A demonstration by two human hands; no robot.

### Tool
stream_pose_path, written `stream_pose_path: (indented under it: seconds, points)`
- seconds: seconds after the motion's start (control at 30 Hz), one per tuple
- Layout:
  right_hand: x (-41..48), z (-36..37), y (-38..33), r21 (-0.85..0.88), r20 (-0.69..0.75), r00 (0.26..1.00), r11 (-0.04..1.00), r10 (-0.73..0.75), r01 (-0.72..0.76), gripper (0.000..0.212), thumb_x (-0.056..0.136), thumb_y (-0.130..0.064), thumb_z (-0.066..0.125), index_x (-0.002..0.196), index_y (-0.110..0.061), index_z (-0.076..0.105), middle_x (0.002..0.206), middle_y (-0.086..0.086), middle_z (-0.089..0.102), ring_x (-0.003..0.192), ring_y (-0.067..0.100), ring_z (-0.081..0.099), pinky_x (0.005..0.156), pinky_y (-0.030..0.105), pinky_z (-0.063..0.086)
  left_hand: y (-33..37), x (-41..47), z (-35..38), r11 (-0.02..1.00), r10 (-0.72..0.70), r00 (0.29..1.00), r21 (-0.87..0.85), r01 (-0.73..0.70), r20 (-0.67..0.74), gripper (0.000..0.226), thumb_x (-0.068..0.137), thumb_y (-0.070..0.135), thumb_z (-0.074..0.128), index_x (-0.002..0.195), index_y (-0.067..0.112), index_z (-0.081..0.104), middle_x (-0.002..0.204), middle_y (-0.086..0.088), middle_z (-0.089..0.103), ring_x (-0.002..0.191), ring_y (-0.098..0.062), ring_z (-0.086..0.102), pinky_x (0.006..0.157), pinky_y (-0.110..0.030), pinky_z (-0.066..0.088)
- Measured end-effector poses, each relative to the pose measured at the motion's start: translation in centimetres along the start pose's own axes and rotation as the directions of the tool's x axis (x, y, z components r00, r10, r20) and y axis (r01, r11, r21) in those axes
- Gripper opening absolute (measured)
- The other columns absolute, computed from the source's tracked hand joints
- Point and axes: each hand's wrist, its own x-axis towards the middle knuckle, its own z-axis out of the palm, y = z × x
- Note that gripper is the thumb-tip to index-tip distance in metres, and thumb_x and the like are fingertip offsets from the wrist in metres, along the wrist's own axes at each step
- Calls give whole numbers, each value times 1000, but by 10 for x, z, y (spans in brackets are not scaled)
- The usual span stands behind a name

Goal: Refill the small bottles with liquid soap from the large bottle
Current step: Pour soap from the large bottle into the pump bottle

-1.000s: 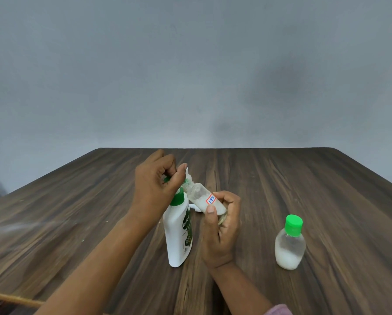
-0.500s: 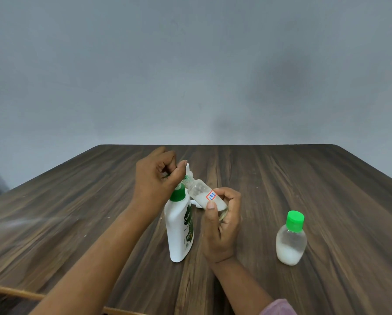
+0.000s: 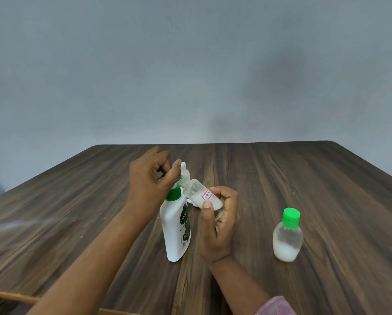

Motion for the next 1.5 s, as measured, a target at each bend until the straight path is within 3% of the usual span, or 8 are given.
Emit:
stream_pose_path:
  seconds: [0.27, 0.37, 0.53, 0.7, 0.83, 0.97, 1.27, 1.5]
  points:
    - [-2, 1, 0, -5, 13, 1000, 1000, 12, -12, 15, 88, -25, 45, 101, -22, 48, 89, -24, 54, 72, -2, 55, 60, 10, 43, 2, 9, -5, 998, 35, 998, 56, -38, 61, 38, 80, 27, 59, 52, 23, 34, 54, 6, 36, 52, -8, 36, 51, -15, 26]
    - [0, 1, 0, 0, 11, 1000, 1000, 8, -8, 15, 88, -26, 45, 102, -26, 47, 90, -24, 54, 73, -2, 56, 61, 11, 43, 2, 14, -6, 994, 46, 995, 100, -54, 89, 39, 79, 19, 64, 52, 20, 36, 53, 7, 35, 52, -8, 36, 51, -13, 26]
    - [0, 1, 3, 4, -27, 999, 1000, 25, -25, 16, 86, -25, 45, 99, -17, 50, 90, -26, 55, 72, -4, 55, 61, 10, 42, 1, 3, 0, 999, 10, 999, 30, -11, 36, 39, 79, 27, 58, 53, 29, 30, 52, 9, 34, 52, -6, 35, 51, -13, 25]
    - [-2, 0, -1, 2, 22, 1000, 1000, 15, -15, 12, 87, -25, 45, 99, -25, 47, 89, -28, 54, 72, -4, 55, 59, 11, 44, 1, 0, -2, 1000, 7, 1000, -4, -7, -2, 37, 80, 27, 57, 55, 31, 31, 54, 10, 34, 52, -5, 35, 52, -12, 26]
    - [-1, 0, 0, 3, 26, 1000, 1000, 13, -13, 12, 88, -25, 45, 99, -24, 48, 90, -27, 55, 72, -3, 56, 59, 13, 44, 2, 9, -3, 998, 22, 998, 51, -25, 53, 38, 80, 28, 59, 52, 25, 33, 53, 6, 37, 52, -9, 37, 51, -17, 26]
    - [0, 0, 1, -1, 28, 1000, 1000, 10, -10, 14, 88, -25, 45, 102, -23, 47, 91, -28, 54, 73, -4, 56, 59, 12, 44, 2, 16, -5, 994, 41, 995, 96, -50, 91, 42, 78, 18, 64, 52, 27, 31, 53, 9, 33, 52, -7, 36, 50, -13, 25]
    - [-2, -1, 2, 0, -11, 1000, 1000, 20, -20, 15, 87, -24, 44, 99, -17, 50, 89, -26, 54, 72, -3, 55, 60, 11, 43, 0, 0, 1, 1000, -1, 1000, -9, 1, 5, 37, 80, 27, 57, 54, 29, 31, 53, 8, 35, 52, -7, 34, 51, -16, 26]
    - [-2, 1, 1, 2, 28, 999, 1000, 18, -18, 14, 88, -25, 45, 101, -20, 48, 91, -25, 55, 73, -2, 56, 60, 13, 45, 0, 14, -6, 996, 51, 992, 62, -58, 113, 35, 80, 31, 57, 54, 23, 33, 55, 8, 34, 53, -9, 34, 51, -17, 25]
